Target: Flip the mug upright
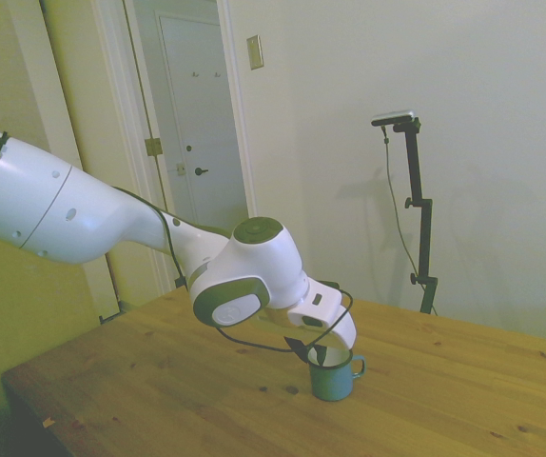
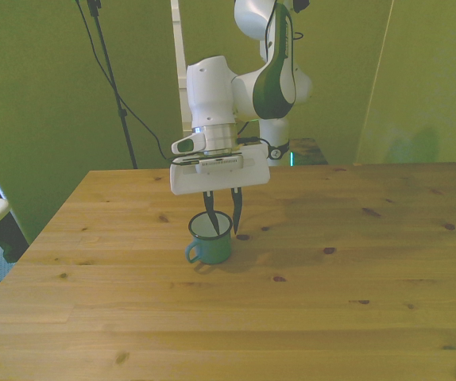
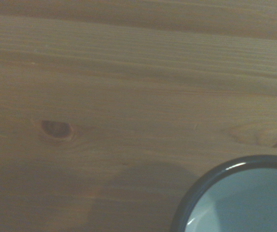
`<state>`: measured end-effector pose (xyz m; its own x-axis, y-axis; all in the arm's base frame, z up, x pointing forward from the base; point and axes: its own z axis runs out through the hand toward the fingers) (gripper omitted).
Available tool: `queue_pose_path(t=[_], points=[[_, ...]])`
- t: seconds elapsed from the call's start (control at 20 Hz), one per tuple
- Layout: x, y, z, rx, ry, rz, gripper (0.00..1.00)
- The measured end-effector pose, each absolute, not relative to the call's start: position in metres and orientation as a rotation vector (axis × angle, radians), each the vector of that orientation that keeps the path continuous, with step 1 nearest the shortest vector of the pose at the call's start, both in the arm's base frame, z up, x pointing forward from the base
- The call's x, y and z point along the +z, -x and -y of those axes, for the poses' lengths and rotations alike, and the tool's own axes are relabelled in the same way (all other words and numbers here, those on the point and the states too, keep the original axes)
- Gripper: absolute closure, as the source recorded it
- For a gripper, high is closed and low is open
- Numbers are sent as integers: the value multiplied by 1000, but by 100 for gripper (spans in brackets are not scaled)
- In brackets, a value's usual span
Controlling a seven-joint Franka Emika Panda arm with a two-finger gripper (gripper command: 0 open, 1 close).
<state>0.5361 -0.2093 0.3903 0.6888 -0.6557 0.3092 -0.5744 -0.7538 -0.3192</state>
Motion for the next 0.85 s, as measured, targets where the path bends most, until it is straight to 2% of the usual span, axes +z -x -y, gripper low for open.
queue_pose_path(t=[0.35,0.65,0.85], points=[[444,-505,209,-640,2655,-965,0],[433,-475,163,-479,2550,-854,0],[434,-467,169,-476,2402,-928,0]])
